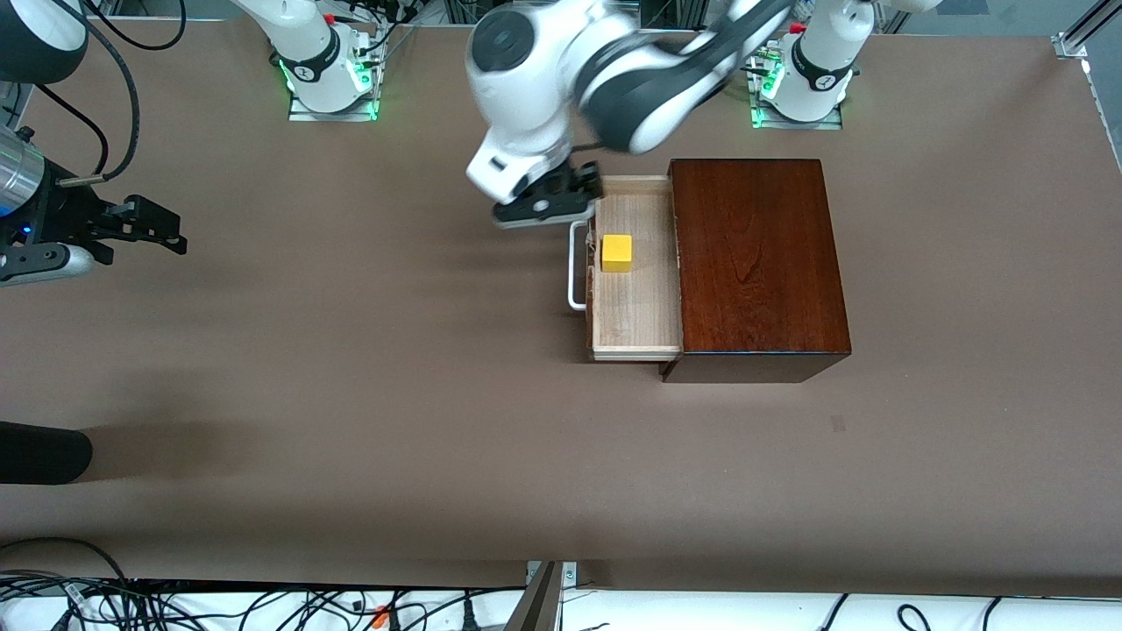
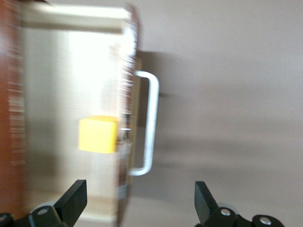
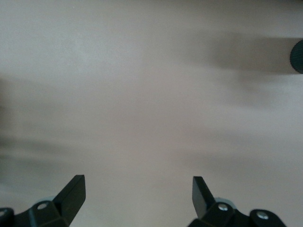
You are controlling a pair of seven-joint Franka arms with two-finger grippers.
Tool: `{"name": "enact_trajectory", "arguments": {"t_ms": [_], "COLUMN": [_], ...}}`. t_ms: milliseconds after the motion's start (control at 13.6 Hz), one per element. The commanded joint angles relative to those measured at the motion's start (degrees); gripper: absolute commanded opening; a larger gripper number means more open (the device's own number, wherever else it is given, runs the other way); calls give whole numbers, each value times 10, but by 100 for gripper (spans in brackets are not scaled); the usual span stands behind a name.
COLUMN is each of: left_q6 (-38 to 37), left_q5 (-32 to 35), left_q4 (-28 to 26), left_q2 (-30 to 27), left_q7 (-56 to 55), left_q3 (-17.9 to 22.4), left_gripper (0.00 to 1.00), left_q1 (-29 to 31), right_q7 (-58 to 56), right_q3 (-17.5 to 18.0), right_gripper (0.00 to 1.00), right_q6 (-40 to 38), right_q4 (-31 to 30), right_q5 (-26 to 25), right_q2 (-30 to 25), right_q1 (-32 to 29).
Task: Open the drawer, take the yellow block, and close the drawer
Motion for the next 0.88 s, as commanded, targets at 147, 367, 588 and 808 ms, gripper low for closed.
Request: {"name": "enact_trajectory", "arguments": {"t_ms": [147,367,588,808], "left_q6": [-37,-39,-38,-37], "left_q5": [-56,-89,-114,-179], "left_q4": [-76,-105,-147,-196], "left_q2": [-121,-157,-201,-257], "left_q7": [88,180,298,447], "left_q3": [1,1,74,210], "left_gripper": [100,100,100,100], "left_q1": [116,207,225,208], "right_q7": [-3,-33,-124,-152], "right_q3": [10,15,38,40], "right_gripper": [100,100,100,100], "right_q6": [-14,-41,-44,-34], "right_q4": [5,7,6,11], "right_q5": [15,15,34,32], "right_q2": [10,14,17,38], "right_q1": [17,53,81,155]}}
